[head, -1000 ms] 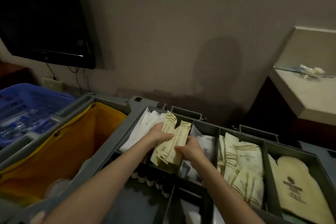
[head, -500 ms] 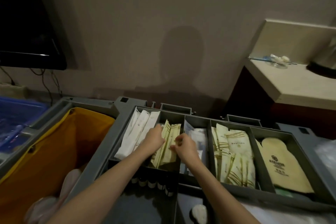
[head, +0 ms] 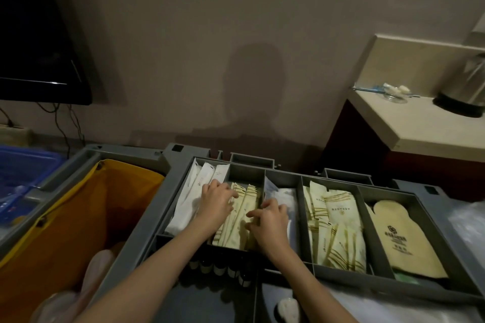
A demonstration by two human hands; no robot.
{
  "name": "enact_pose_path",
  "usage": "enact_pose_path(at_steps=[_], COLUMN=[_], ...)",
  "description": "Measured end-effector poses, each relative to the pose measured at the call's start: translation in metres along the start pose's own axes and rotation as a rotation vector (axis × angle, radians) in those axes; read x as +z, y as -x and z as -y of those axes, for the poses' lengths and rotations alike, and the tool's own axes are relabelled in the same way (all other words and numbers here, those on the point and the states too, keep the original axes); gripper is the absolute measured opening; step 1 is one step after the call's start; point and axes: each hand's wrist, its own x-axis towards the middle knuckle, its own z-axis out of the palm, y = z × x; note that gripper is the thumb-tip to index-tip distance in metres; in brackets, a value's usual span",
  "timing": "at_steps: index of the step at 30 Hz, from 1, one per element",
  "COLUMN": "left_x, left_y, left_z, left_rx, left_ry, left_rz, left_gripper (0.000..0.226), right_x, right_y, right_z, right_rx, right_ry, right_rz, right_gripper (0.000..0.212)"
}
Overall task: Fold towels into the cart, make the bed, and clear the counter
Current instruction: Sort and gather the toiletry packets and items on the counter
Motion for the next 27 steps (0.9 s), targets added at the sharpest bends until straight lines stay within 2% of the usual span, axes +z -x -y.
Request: enact_pose_path(at_steps=[4,7,11,18,27], left_x=[0.002,0.000,-0.009,0.003,0.056], left_y=[0.003,0.003,-0.010,-0.053,-0.093], left_z=[0.010,0.004,-0.033,-0.169,-0.395], left_rx=[0.071,0.071,0.125,0.287,0.479], left_ry=[-0.128,-0.149,-0.218,-0.267,-0.262], left_rz=[0.137,0.097,0.034,-0.028,-0.046], left_gripper=[0.026,0.030,0.042,0.054,0.057], right_x=[0.005,0.002,-0.020,-0.112,-0.257], right_y=[-0.004,-0.010,-0.013,-0.005,0.027], right_z=[-0.002,-0.008,-0.036,-0.138,-0.343], right_rx=[-0.004,-0.021,-0.094,0.005,0.192], right_ry=[0.011,-0.031,0.021,0.296,0.396], right_rz=[0.093,0.126,0.047,-0.117,-0.155], right_gripper=[0.022,0.023,0.034,0.051,0.057])
